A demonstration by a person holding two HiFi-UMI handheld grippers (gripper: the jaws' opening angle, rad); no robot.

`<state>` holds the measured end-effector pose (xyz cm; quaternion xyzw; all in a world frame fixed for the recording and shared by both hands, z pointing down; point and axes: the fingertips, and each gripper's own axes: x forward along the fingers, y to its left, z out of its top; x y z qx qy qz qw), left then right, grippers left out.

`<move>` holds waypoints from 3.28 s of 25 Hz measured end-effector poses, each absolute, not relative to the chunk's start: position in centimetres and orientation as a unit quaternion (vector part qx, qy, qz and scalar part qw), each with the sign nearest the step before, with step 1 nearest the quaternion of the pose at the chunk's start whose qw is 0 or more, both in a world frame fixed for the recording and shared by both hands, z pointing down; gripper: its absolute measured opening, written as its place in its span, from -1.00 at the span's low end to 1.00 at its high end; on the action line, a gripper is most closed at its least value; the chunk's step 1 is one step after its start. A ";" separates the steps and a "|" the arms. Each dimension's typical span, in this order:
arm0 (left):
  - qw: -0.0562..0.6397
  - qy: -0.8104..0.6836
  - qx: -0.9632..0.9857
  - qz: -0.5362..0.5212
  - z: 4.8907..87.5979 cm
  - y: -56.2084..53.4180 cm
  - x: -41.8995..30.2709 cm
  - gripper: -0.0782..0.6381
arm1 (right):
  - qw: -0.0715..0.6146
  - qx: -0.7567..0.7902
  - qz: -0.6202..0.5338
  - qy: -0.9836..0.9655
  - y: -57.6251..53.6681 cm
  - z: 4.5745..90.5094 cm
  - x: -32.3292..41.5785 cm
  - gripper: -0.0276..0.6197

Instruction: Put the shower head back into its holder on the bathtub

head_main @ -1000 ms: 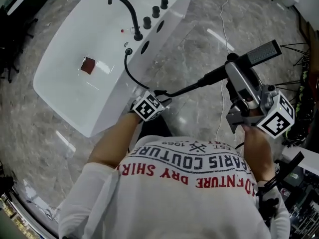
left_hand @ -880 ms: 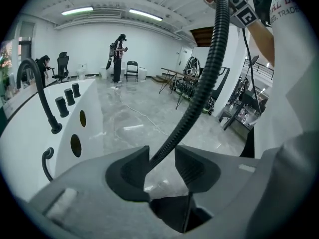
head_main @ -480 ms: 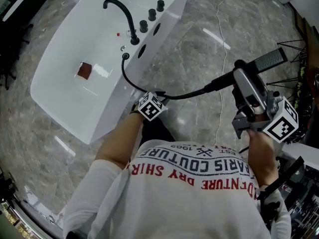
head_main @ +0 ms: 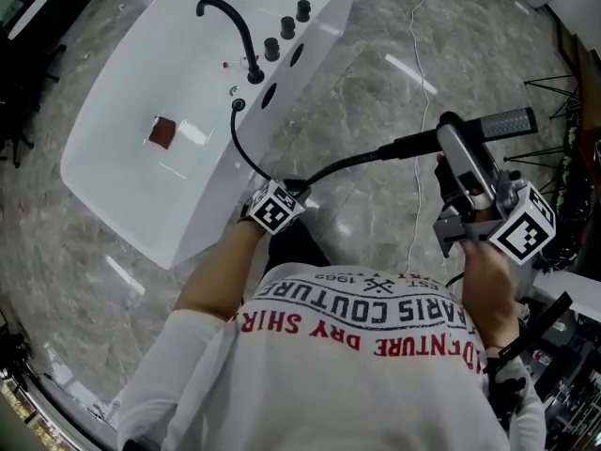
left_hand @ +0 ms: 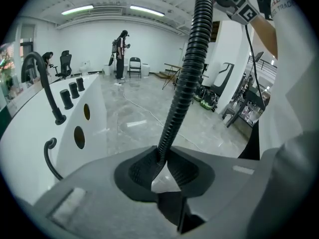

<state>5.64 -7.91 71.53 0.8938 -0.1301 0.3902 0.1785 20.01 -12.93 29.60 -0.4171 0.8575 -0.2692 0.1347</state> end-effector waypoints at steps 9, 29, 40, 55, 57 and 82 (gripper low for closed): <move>0.235 -0.186 0.897 0.325 66.5 -8.4 2.5 -0.61 | 0.122 -0.448 -0.256 0.848 -12.7 29.8 20.8 -0.51; 0.187 -0.354 0.879 0.260 56.2 -16.7 -7.5 -0.61 | 0.138 -0.468 -0.240 0.840 -14.0 29.0 20.5 -0.51; 0.131 -0.408 0.876 0.222 48.1 -25.1 -10.9 -0.61 | 0.145 -0.489 -0.235 0.828 -16.5 28.3 20.6 -0.51; 0.071 -0.421 0.889 0.168 38.2 -33.2 -11.3 -0.61 | 0.138 -0.502 -0.238 0.820 -20.2 28.1 19.6 -0.51; 0.062 -0.421 0.891 0.162 37.1 -34.0 -11.0 -0.61 | 0.133 -0.500 -0.234 0.824 -20.6 28.1 19.4 -0.51; -0.012 -0.383 0.915 0.129 31.2 -43.3 -5.7 -0.61 | 0.107 -0.499 -0.227 0.829 -25.3 30.1 17.9 -0.51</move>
